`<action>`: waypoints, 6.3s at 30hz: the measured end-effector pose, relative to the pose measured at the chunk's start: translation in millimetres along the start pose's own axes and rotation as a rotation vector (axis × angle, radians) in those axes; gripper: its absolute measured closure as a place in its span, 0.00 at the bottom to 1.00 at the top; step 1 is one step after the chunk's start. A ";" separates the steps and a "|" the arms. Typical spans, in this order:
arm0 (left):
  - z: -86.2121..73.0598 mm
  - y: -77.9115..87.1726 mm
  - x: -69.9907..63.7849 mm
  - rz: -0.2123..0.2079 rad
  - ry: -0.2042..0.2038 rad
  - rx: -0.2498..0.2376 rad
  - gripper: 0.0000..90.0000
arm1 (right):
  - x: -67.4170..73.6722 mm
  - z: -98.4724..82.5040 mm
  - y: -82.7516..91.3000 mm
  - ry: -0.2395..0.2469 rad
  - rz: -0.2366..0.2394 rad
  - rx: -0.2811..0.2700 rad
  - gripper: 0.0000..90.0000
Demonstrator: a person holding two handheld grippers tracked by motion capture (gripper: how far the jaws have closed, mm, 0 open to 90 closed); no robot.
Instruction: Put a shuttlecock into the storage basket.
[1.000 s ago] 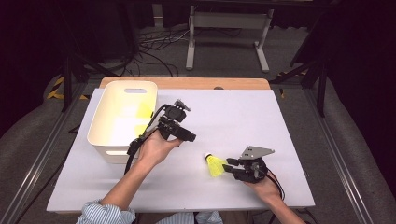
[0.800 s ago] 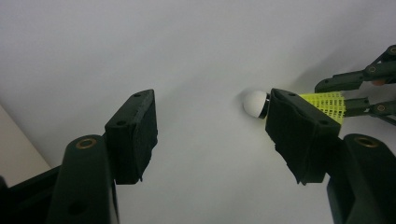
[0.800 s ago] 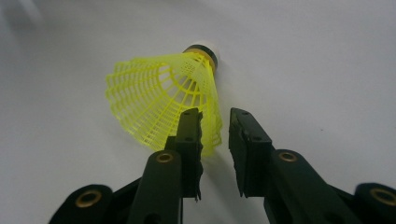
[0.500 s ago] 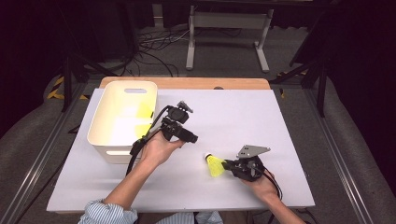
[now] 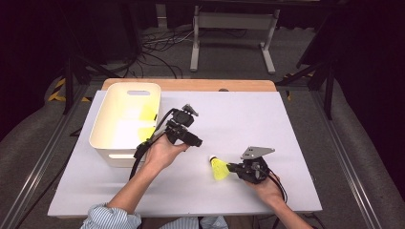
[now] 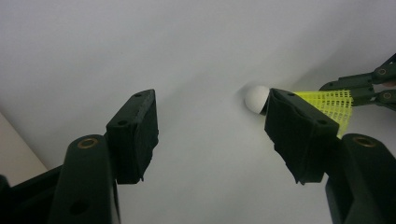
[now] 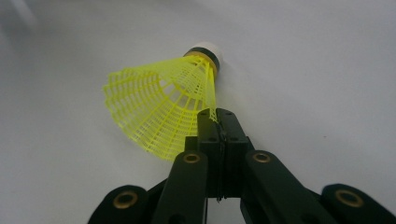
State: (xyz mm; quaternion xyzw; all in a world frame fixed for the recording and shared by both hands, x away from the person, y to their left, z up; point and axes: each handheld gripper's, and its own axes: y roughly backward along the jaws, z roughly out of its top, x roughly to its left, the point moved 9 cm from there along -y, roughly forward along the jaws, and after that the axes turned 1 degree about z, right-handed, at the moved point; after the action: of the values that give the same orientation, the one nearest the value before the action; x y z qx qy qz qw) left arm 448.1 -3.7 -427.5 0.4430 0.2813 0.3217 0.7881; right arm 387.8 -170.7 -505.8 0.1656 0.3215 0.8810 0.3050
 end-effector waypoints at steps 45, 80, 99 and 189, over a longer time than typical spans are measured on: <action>-7.9 -6.9 -4.8 -0.027 -0.002 0.012 0.39 | -12.3 48.2 -23.2 -0.006 -0.066 0.026 1.00; -14.1 -25.8 -12.7 -0.025 -0.031 0.067 0.38 | -3.0 75.0 -34.4 0.008 -0.037 0.061 1.00; -16.6 -34.4 -8.1 -0.037 -0.024 0.069 0.63 | 4.2 78.5 -33.4 0.028 -0.025 0.057 1.00; -3.9 31.8 6.0 0.041 -0.055 0.001 0.99 | -26.5 -5.4 72.1 -0.027 -0.185 -0.270 0.24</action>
State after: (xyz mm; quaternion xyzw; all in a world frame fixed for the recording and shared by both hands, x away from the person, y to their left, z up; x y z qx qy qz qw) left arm 440.8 15.6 -402.3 0.4577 0.2505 0.3255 0.7885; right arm 374.2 -234.1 -464.2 0.1049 0.2098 0.8821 0.4085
